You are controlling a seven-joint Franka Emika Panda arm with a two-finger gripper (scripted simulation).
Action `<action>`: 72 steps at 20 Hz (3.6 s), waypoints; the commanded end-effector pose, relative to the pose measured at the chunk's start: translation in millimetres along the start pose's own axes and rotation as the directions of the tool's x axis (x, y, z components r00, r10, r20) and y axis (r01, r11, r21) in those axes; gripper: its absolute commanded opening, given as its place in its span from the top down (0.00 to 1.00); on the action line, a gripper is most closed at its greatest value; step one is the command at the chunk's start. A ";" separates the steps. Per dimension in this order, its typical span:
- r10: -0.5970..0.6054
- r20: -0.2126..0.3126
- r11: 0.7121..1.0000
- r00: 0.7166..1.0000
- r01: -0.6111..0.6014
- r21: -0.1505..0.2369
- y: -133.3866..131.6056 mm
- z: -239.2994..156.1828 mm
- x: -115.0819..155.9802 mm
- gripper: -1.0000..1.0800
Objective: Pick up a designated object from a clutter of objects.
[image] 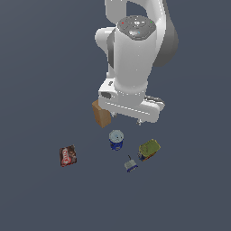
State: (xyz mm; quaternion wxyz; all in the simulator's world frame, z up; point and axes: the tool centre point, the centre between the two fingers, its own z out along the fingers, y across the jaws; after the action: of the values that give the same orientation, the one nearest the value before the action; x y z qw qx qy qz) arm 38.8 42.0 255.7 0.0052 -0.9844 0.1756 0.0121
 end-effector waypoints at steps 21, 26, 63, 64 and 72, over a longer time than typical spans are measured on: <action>0.439 -0.018 0.898 0.898 -0.439 0.002 -79.4 89.9 8.0 0.04; 0.526 -0.021 0.850 0.850 -0.526 0.005 -96.3 111.1 6.2 0.04; 0.659 -0.023 0.752 0.751 -0.659 0.012 -123.5 198.0 1.3 1.00; 0.659 -0.023 0.752 0.751 -0.659 0.012 -123.5 198.0 1.3 1.00; 0.659 -0.023 0.752 0.751 -0.659 0.012 -123.5 198.0 1.3 1.00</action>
State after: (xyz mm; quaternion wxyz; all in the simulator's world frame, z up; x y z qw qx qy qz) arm 78.3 160.7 58.8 0.0001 -0.8595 0.5111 0.0000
